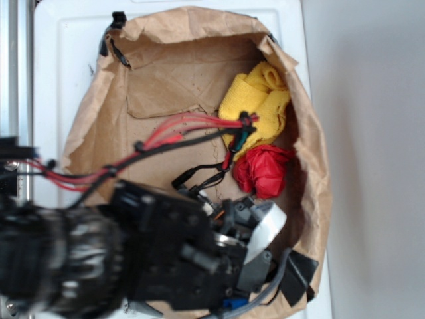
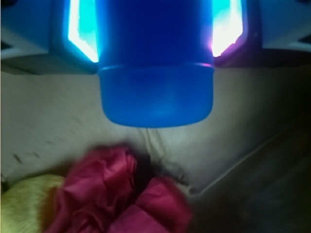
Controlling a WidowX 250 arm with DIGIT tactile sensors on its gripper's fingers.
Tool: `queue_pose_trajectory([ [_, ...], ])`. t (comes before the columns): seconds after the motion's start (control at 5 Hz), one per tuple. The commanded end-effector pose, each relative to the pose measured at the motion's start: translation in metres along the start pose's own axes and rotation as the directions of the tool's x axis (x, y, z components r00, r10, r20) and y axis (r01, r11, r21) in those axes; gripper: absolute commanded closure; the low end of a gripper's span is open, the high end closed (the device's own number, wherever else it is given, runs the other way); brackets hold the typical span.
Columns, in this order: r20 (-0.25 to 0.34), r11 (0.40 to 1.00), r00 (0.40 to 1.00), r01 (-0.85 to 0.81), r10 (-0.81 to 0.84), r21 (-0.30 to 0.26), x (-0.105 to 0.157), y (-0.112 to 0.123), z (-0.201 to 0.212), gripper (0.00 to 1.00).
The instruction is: Grab the blue bottle.
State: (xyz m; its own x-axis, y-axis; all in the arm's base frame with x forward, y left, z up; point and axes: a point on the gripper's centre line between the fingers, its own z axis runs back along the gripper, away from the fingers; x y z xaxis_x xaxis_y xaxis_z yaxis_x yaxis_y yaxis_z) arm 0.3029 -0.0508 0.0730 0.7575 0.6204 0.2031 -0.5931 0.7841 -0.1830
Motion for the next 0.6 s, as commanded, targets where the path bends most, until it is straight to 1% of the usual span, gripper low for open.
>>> queue_pose_trajectory([
  [0.0, 0.08, 0.996, 0.994, -0.063, 0.067, -0.056, 0.053, 0.021, 0.09, 1.0],
  [0.2, 0.091, 0.989, 0.987, 0.124, -0.131, 0.077, 0.063, 0.025, 0.103, 1.0],
  [0.4, 0.188, 0.964, 0.949, 0.23, -0.253, 0.132, 0.065, 0.032, 0.118, 1.0],
])
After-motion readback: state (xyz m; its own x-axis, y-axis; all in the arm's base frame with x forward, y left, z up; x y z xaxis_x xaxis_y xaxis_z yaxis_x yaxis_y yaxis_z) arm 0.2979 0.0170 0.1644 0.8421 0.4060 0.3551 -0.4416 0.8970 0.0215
